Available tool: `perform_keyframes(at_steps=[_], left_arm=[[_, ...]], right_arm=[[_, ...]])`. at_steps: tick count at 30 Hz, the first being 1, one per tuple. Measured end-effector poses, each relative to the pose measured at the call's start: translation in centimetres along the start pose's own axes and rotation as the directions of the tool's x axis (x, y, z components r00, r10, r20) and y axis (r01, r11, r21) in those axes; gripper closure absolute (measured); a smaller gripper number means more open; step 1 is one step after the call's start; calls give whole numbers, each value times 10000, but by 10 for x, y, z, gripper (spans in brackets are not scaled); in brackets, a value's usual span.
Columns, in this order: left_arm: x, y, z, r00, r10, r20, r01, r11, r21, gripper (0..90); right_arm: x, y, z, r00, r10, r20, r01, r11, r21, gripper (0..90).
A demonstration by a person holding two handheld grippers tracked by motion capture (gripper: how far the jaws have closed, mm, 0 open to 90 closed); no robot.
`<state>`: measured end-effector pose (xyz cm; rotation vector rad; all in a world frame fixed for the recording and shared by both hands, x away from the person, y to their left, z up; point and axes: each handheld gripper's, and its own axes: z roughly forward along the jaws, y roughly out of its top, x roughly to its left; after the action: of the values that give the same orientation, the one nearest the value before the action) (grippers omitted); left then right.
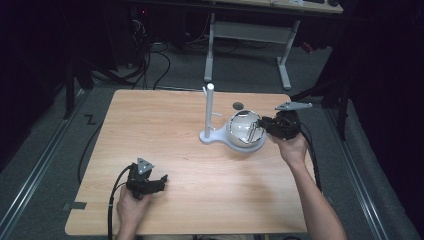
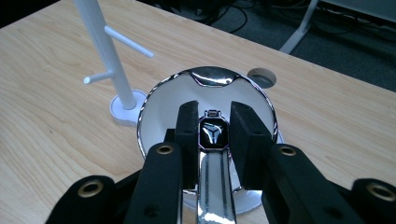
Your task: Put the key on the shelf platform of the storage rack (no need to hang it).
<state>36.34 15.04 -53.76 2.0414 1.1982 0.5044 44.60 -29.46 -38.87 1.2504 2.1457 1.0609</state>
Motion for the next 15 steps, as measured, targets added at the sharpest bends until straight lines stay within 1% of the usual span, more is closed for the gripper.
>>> perform_keyframes(at_steps=[1, 5, 6, 7, 9, 13, 15], left_arm=[[0, 0, 0, 10000, 0, 0, 0, 10000, 0, 212], [0, 0, 0, 10000, 1, 1, -1, 10000, 1, 213], [0, 0, 0, 10000, -1, 2, 1, 10000, 0, 213], [0, 0, 0, 10000, 0, 1, 0, 10000, 0, 213], [0, 0, 0, 10000, 0, 2, 0, 10000, 0, 213], [0, 0, 0, 10000, -2, 2, 2, 10000, -2, 213], [0, 0, 0, 10000, -2, 1, 2, 10000, -2, 213]], right_arm=[[0, 0, 0, 10000, 0, 0, 0, 10000, 0, 744], [0, -1, 11, 10000, 67, 60, -68, 9998, 212, 744], [0, -1, 11, 10000, 67, 60, -68, 9998, 212, 744], [0, -2, 16, 9999, 108, 45, -109, 9995, 292, 744], [0, -2, 17, 9999, 123, 41, -125, 9995, 306, 744], [1, -3, 26, 9999, 138, 55, -141, 9984, 543, 744], [1, -3, 29, 9999, 150, 57, -153, 9983, 565, 744]])
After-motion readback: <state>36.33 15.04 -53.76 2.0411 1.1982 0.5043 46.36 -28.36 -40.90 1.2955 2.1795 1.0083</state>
